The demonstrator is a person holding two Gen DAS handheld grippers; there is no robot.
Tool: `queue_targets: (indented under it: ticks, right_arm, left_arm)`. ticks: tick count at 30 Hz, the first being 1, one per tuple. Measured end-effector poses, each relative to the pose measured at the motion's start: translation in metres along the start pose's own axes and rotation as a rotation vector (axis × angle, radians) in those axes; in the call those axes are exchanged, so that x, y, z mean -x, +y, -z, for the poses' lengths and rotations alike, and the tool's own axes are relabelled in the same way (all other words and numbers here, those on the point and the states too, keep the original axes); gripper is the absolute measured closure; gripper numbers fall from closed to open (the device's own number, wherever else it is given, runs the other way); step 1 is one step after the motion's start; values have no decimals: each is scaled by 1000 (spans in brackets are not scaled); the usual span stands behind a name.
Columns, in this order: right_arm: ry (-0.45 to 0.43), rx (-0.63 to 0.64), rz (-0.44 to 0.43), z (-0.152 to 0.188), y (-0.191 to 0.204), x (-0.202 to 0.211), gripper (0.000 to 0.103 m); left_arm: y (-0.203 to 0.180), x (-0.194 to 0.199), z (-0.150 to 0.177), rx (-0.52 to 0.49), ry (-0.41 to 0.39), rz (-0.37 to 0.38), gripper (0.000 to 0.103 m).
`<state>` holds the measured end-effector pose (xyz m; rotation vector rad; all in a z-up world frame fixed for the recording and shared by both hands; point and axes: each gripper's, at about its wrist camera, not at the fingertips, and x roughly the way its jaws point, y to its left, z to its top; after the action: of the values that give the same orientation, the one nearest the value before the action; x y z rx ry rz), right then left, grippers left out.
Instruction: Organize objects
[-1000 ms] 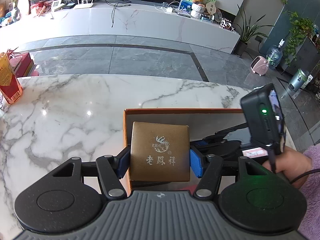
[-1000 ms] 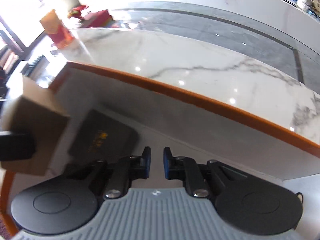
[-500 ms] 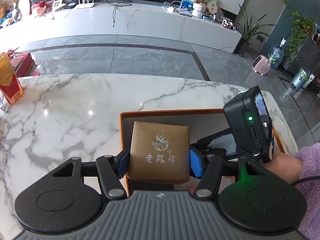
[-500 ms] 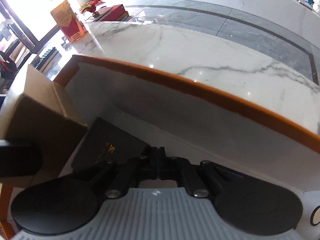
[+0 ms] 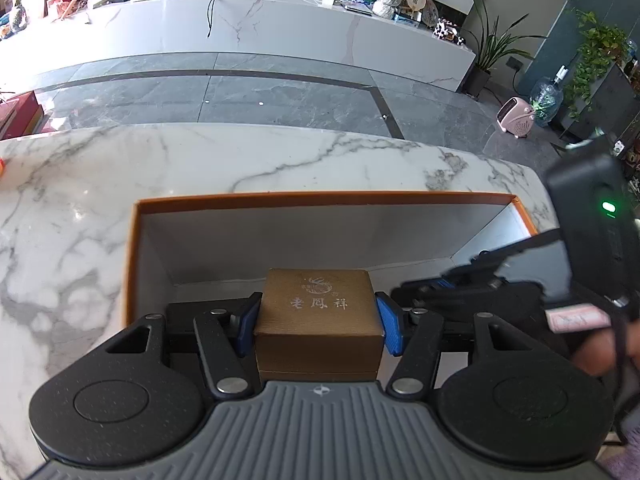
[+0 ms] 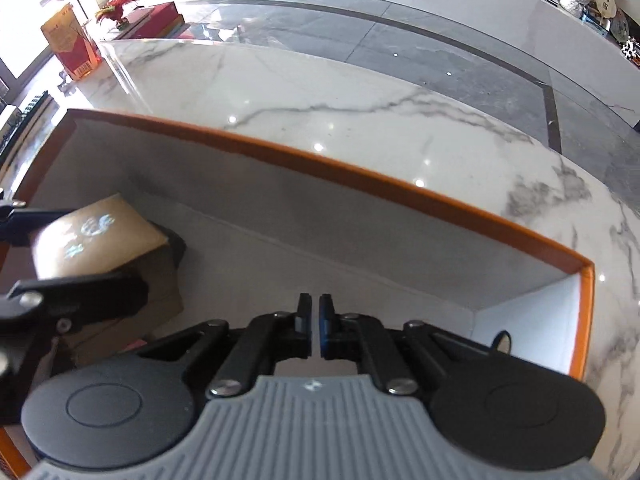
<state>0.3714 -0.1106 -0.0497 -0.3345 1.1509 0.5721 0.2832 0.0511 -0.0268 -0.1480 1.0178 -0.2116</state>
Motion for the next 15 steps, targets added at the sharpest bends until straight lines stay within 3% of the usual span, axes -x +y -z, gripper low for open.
queue_targets:
  ticks: [10, 15]
  right_arm:
    - [71, -46, 18, 19, -9, -8, 98]
    - [80, -97, -34, 23, -11, -10, 98]
  left_arm:
    - [-10, -31, 9, 45, 16, -50, 35]
    - [1, -31, 12, 100, 32, 11, 32]
